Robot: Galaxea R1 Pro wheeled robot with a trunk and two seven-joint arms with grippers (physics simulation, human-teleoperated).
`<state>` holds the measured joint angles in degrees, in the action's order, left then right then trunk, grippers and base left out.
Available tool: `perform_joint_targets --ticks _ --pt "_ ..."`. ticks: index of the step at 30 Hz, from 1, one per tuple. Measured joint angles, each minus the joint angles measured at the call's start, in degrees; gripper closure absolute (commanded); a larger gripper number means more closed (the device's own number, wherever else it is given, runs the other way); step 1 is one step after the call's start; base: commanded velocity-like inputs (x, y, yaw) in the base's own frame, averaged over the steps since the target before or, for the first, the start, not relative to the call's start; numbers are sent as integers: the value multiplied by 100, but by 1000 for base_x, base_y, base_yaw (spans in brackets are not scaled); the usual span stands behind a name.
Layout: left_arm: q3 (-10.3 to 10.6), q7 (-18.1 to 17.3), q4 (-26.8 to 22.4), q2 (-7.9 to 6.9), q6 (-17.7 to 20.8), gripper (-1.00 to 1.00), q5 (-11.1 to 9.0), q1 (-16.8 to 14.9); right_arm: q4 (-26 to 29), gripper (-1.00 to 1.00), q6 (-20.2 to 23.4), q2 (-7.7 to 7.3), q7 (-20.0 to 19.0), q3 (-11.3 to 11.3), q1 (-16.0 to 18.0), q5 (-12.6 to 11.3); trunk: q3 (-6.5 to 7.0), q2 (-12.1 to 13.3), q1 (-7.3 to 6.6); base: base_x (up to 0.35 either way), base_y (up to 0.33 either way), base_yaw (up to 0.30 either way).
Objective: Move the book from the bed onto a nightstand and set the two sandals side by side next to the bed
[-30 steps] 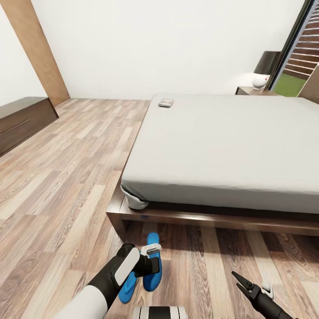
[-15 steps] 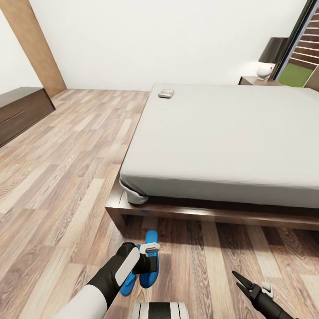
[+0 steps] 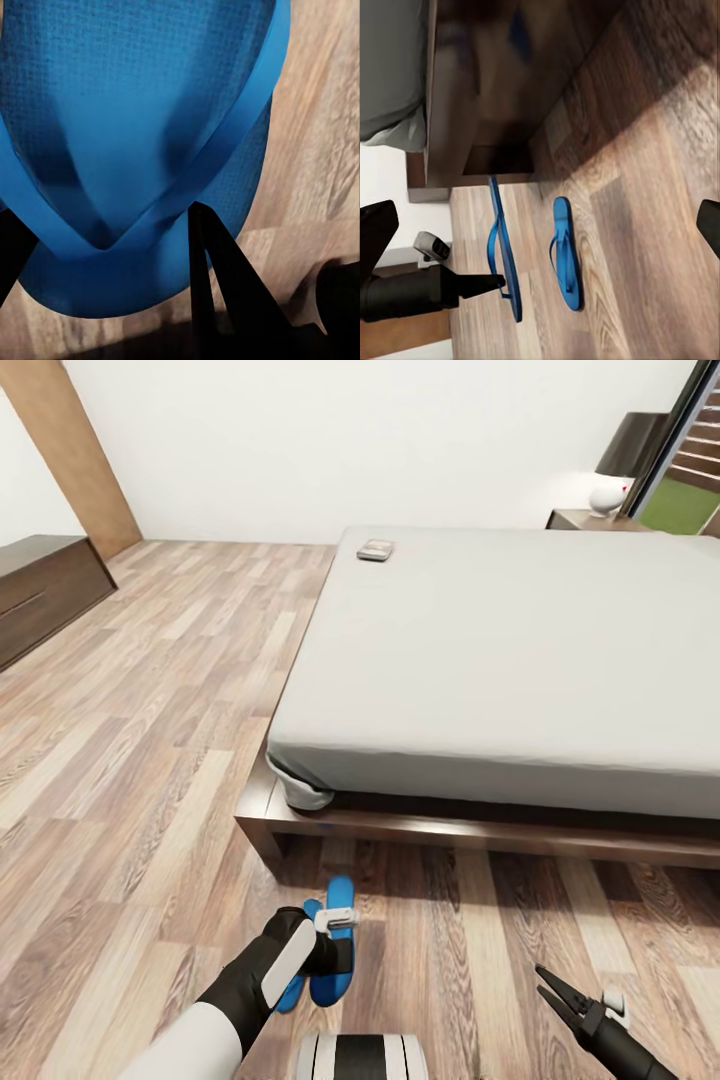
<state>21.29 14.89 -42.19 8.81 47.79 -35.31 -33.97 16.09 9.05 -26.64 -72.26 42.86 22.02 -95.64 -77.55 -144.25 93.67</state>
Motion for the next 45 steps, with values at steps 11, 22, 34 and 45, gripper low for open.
perform_joint_targets --ticks 11,22,34,45 --pt "-1 -14 -9 7 -306 100 140 -1 -2 -100 -23 2 -25 2 0 7 -244 -15 28 0 0 0" --pt "12 -39 -24 24 -546 100 529 -1 -2 -100 -25 5 -26 1 0 6 -488 -30 57 0 0 0" --pt "540 -161 -163 2 -585 100 555 -1 -3 -100 -25 -3 -26 0 0 9 -754 -46 88 0 0 0" --pt "570 -160 -246 -62 -693 100 585 -1 -3 -100 -25 -4 -25 1 0 9 -998 -60 116 0 0 0"
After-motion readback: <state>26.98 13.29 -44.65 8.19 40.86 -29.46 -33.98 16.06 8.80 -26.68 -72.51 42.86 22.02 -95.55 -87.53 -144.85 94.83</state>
